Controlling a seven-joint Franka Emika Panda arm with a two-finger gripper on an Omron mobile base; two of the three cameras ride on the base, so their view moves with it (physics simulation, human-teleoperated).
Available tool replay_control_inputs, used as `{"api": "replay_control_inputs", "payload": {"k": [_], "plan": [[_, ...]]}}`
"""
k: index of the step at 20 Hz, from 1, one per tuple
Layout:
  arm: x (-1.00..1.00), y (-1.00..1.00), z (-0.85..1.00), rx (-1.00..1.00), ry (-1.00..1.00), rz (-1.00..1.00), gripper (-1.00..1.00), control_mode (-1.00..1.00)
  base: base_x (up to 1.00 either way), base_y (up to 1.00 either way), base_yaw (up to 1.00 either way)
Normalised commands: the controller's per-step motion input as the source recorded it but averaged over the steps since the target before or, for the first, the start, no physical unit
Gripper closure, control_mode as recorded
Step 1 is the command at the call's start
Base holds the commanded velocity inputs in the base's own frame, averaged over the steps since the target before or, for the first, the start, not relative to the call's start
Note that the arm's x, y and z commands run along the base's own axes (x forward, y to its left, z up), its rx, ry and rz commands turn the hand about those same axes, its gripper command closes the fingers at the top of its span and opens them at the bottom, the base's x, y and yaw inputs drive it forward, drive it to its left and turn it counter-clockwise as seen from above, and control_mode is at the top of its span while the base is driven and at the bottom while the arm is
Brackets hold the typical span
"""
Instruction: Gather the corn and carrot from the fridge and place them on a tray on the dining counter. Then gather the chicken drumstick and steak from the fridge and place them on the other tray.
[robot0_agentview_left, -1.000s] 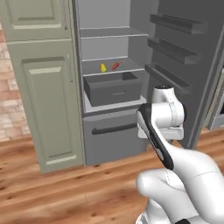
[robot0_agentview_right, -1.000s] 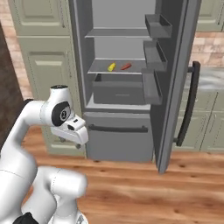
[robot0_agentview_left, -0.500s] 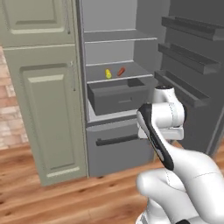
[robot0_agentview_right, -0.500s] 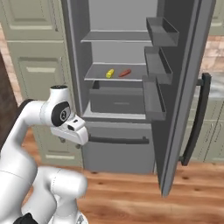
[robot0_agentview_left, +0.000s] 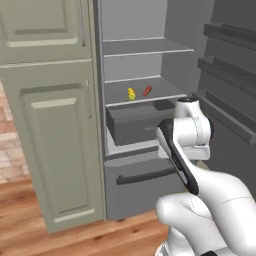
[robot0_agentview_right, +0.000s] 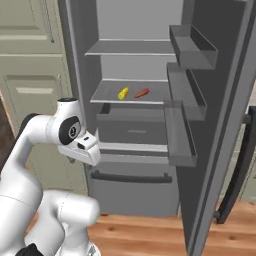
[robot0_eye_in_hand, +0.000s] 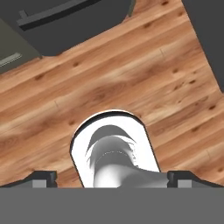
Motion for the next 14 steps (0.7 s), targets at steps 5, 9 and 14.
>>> {"api": "replay_control_inputs", "payload": {"k": [5,9,14], "plan": [[0.0,0.0,0.0,0.0,0.0,0.0,-1.0,1.0,0.58,0.0,0.0],[0.0,0.0,0.0,0.0,0.0,0.0,-1.0,1.0,0.32,-0.27,0.03],[0.0,0.0,0.0,0.0,0.0,0.0,-1.0,1.0,0.32,-0.12,0.02]]}}
